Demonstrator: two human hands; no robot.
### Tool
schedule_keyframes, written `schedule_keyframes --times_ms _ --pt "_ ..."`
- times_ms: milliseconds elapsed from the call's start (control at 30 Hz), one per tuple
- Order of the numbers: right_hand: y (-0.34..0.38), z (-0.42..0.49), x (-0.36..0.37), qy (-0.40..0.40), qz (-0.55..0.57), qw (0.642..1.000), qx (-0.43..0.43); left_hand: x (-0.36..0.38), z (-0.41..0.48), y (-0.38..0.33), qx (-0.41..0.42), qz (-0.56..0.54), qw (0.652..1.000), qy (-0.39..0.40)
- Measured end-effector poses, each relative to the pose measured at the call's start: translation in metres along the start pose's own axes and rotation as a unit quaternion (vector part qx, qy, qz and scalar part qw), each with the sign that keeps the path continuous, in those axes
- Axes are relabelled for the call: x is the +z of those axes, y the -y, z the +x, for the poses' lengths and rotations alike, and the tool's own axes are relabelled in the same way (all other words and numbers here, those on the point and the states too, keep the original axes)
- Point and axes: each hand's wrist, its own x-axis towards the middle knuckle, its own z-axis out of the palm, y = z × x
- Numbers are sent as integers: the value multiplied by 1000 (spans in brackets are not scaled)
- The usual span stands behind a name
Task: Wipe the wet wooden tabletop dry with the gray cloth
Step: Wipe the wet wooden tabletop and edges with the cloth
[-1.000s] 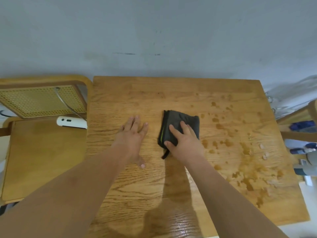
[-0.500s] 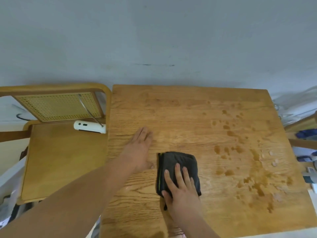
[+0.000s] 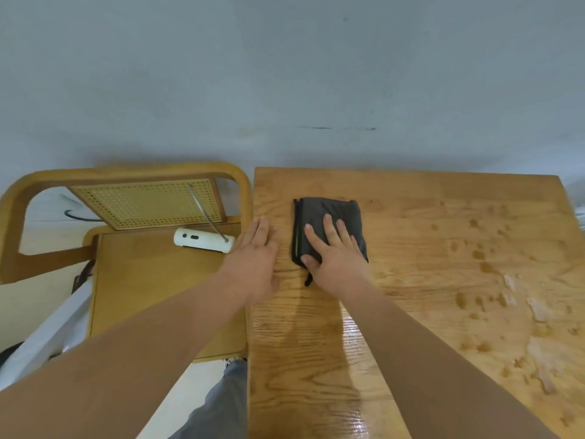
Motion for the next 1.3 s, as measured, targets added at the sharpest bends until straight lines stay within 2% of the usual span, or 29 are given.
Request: schedule_keyframes --times_ms 100,233,367,433,500,600,667,833,1000,1167,1300 --pt "-2 -11 11 -20 7 1000 13 2 4 3 5 16 999 32" --pt "0 -68 42 -45 19 998 28 -12 12 -1 17 27 999 -6" --pt "-50 -109 55 -40 2 999 -23 -23 25 -16 58 -5 998 -10" --pt "-91 -104 44 -39 7 999 -14 -18 26 -31 79 -17 997 -11" --pt "-123 -82 25 -32 21 999 30 -7 22 -50 95 -30 995 -12" --pt "-139 -45 0 -33 45 994 97 13 10 -84 108 -48 993 -19" --pt "-139 -34 -3 -45 41 993 98 24 0 -108 103 -51 993 -29" --pt "-152 -62 8 -40 6 999 23 45 -18 -165 45 -56 996 -47" --pt "-194 -150 45 -31 2 997 -77 43 -41 -218 0 -71 997 -43" --pt "-242 -227 95 -21 -6 989 -143 45 -44 -262 10 -52 998 -23" --pt "-282 -228 81 -9 -35 984 -177 50 -42 -279 46 -42 998 -14"
